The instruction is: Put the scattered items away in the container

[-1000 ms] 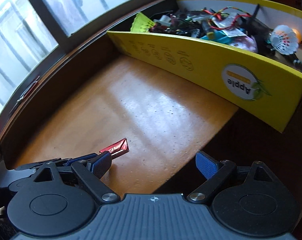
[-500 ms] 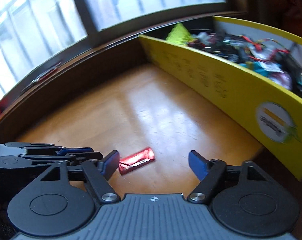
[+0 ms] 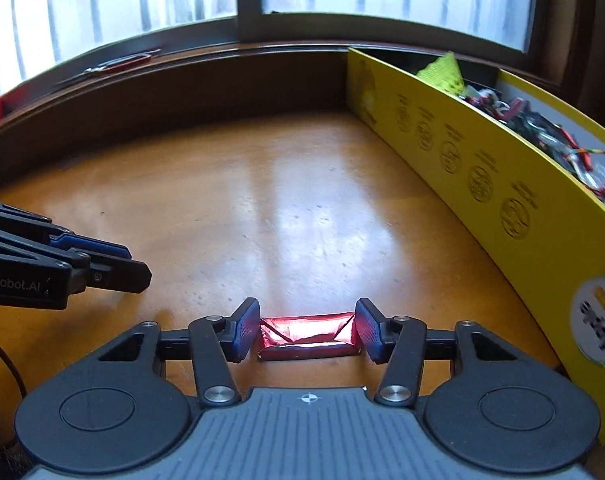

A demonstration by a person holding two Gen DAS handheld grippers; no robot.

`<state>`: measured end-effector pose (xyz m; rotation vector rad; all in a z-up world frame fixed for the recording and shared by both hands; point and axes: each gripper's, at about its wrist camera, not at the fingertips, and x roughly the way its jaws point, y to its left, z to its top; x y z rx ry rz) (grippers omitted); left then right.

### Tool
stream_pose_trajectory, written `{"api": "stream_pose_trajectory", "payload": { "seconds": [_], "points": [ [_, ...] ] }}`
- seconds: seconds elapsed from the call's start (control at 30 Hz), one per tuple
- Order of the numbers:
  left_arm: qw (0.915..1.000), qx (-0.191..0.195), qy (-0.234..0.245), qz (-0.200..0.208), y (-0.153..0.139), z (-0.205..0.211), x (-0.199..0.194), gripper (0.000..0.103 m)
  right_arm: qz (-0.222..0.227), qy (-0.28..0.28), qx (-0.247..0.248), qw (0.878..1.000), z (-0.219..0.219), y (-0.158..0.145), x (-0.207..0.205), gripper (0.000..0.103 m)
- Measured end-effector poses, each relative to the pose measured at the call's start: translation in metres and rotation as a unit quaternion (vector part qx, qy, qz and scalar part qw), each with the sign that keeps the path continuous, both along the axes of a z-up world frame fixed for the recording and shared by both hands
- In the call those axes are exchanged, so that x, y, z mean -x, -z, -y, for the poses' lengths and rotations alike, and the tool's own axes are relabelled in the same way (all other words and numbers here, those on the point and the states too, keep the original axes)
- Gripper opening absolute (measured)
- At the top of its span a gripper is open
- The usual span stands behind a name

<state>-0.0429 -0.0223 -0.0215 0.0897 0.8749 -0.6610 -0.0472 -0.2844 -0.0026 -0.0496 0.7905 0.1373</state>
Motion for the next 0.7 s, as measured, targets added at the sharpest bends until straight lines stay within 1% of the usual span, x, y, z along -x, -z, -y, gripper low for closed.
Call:
{"api": "stream_pose_trajectory", "payload": {
  "seconds": [0.27, 0.57, 0.63, 0.67, 0.7],
  "points": [
    [0.9987, -0.004, 0.051, 0.004, 0.004, 0.023, 0.008, 0.032, 0.001, 0.087, -0.005, 0.996, 0.033, 0.002, 0.024, 0.053],
    [0.9961, -0.01, 0.087, 0.006, 0.005, 0.038, 0.017, 0.034, 0.005, 0.146, -0.002, 0.989, 0.052, 0.003, 0.031, 0.053],
    [0.9959, -0.011, 0.089, 0.006, 0.005, 0.04, 0.019, 0.034, 0.006, 0.159, -0.011, 0.987, 0.056, 0.002, 0.031, 0.055],
    [0.9959, -0.011, 0.09, 0.007, 0.005, 0.041, 0.019, 0.035, 0.009, 0.167, -0.02, 0.986, 0.058, 0.0, 0.033, 0.06],
    [0.9958, -0.01, 0.09, 0.007, 0.004, 0.041, 0.019, 0.035, 0.014, 0.175, -0.029, 0.984, 0.061, -0.002, 0.035, 0.069]
  ]
}}
